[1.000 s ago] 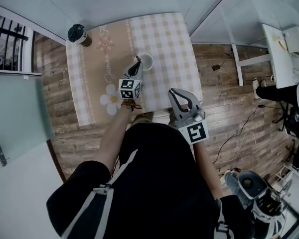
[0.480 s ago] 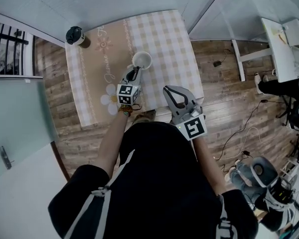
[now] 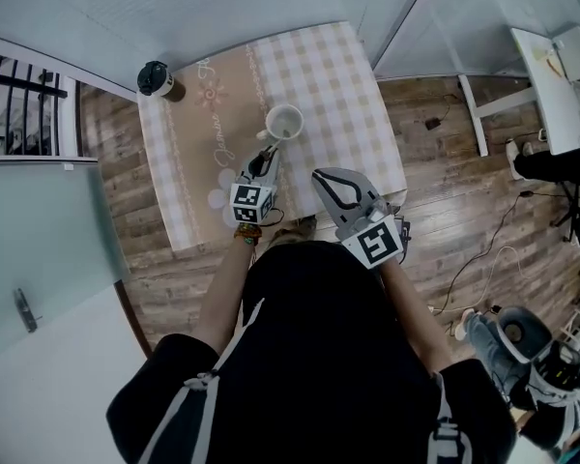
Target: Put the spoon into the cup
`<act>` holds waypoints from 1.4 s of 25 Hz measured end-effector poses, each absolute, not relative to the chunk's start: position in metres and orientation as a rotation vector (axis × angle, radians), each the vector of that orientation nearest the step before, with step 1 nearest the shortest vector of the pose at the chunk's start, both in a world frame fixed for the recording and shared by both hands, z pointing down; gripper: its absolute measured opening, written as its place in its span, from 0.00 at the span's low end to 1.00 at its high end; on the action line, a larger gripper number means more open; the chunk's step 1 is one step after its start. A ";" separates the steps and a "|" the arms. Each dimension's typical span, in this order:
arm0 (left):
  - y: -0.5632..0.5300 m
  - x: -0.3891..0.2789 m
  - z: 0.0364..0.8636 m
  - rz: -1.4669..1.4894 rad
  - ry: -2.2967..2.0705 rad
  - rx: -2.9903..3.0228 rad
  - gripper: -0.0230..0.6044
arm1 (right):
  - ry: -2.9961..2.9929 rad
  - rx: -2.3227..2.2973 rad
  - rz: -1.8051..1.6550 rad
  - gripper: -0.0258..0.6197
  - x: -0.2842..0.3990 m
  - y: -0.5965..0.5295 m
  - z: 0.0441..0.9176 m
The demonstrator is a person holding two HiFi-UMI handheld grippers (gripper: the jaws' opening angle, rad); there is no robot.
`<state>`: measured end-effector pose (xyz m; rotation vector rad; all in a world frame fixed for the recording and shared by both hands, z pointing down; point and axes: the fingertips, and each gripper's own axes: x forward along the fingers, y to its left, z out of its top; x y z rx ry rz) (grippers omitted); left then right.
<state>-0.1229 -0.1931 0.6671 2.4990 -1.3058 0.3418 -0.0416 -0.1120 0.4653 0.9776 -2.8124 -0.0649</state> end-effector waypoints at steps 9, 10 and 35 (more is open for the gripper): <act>-0.188 -0.131 0.662 0.352 -1.310 2.506 0.11 | -2.835 0.921 -0.076 0.06 -0.054 -0.113 0.468; -0.188 -0.131 0.662 0.352 -1.308 2.505 0.11 | -2.835 0.917 -0.078 0.06 -0.055 -0.113 0.468; -0.212 -0.124 0.706 0.567 -1.267 2.401 0.25 | -2.801 0.931 -0.033 0.06 -0.051 -0.119 0.479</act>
